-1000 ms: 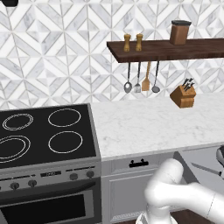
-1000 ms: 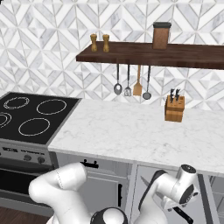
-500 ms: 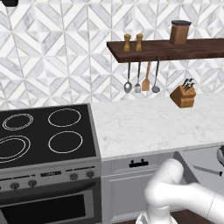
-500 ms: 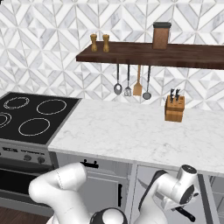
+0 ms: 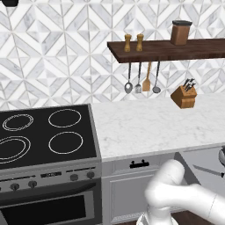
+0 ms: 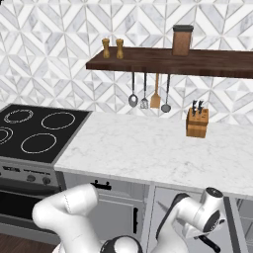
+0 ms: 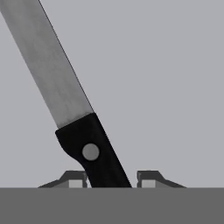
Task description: Pick up the knife from the drawer and place it on the cutting board. Then place the meat from the plate to the cutting board.
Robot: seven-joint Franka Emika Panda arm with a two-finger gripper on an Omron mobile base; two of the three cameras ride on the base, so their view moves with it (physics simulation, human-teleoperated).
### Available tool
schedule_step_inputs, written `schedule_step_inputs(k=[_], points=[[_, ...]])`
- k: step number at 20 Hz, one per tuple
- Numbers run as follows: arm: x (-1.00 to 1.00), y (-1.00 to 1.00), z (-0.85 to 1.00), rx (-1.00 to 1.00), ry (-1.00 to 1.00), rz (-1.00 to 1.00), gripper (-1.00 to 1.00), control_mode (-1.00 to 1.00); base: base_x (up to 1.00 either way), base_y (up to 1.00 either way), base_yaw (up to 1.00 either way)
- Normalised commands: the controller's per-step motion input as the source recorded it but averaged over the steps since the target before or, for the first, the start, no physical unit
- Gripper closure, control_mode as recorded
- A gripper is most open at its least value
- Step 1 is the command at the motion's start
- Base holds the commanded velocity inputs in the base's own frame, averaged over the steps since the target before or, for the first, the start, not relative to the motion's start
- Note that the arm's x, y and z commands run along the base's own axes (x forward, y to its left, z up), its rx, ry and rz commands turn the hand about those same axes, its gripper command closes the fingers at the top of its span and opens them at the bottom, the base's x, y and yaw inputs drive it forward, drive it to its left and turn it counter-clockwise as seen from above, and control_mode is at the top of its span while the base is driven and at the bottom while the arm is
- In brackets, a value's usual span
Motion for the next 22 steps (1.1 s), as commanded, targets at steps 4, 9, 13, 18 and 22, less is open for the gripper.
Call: schedule_step_inputs(k=[4, 9, 13, 18, 22], points=[[-0.26, 0.00, 0.45, 0.00, 0.00, -0.11, 1.00, -1.00, 0.00, 0.00, 0.00], [-0.47, 0.00, 0.79, 0.00, 0.00, -0.04, 1.00, -1.00, 0.00, 0.00, 0.00], [-0.61, 0.00, 0.59, 0.00, 0.00, 0.00, 1.00, -1.00, 0.00, 0.00, 0.00], [-0.38, 0.11, 0.46, 0.00, -0.03, 0.00, 1.00, -1.00, 0.00, 0.00, 0.00], [-0.21, 0.23, 0.69, 0.00, -0.14, 0.00, 1.00, -1.00, 0.00, 0.00, 0.00]])
